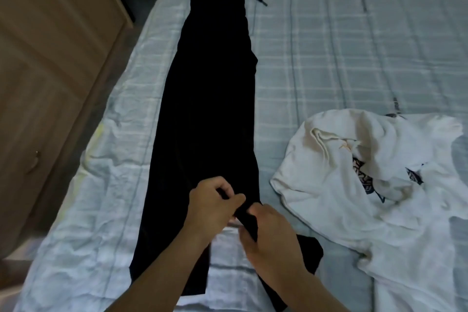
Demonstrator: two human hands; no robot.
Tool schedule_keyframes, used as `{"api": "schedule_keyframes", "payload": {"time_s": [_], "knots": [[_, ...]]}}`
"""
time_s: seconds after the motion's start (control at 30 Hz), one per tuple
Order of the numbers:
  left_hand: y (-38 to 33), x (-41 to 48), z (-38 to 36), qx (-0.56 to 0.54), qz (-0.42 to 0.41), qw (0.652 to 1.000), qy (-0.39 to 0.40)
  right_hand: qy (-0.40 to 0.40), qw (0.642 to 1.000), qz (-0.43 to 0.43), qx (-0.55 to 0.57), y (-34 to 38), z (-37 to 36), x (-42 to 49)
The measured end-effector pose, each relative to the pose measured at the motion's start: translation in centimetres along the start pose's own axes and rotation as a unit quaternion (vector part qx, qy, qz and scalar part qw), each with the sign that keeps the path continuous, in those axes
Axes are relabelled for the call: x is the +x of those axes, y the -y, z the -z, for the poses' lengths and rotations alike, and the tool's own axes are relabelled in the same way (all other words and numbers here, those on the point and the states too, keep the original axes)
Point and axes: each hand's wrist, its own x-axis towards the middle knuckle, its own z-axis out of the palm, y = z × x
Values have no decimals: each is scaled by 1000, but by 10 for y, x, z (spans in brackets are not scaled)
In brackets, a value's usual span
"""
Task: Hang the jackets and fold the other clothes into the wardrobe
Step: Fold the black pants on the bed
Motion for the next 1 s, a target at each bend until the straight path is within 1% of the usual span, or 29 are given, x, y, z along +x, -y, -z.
{"api": "schedule_keyframes", "payload": {"time_s": [0.07,0.13,0.2,0.27,0.3,0.37,0.43,0.47,0.5,0.6,0.7,0.73,0.77,0.83,0.87,0.9,0.93,0.97,1.0], "knots": [[9,-1,11,3,-13,999,-41,49,996,-29,-74,0,-5,-12],[21,-1,23,-1,-12,997,-71,75,991,-41,-107,4,-9,-22],[36,-1,37,-8,-2,995,-102,79,991,-22,-107,13,-16,-32],[48,-3,53,-17,5,992,-123,81,994,0,-74,28,-25,-42],[54,-5,60,-30,9,994,-108,77,995,13,-70,38,-31,-47],[66,-17,71,-59,24,998,-16,59,994,33,-84,57,-50,-58],[79,-32,77,-24,25,996,81,45,994,42,-91,75,-70,-67],[87,-39,80,5,16,995,102,43,994,42,-86,82,-81,-71],[94,-43,84,25,6,994,106,40,995,41,-81,89,-90,-74],[109,-49,106,11,-31,997,67,24,995,57,-75,107,-110,-81],[121,-49,128,-11,-102,994,19,-4,991,116,-68,121,-125,-81],[128,-50,132,-15,-115,993,4,-5,990,128,-66,124,-130,-80],[136,-51,135,-8,-118,993,-14,11,989,131,-69,125,-136,-78],[152,-53,137,44,-116,991,-43,87,985,123,-86,117,-149,-77],[159,-54,136,78,-120,988,-50,130,983,108,-71,111,-151,-79],[165,-56,136,107,-132,984,-57,144,984,100,-37,106,-151,-81],[168,-57,135,131,-147,978,-69,120,988,93,-3,102,-147,-83],[168,-58,134,152,-159,972,-83,61,995,83,16,97,-142,-82],[167,-58,134,169,-161,968,-96,-15,998,61,15,90,-137,-79]]}}
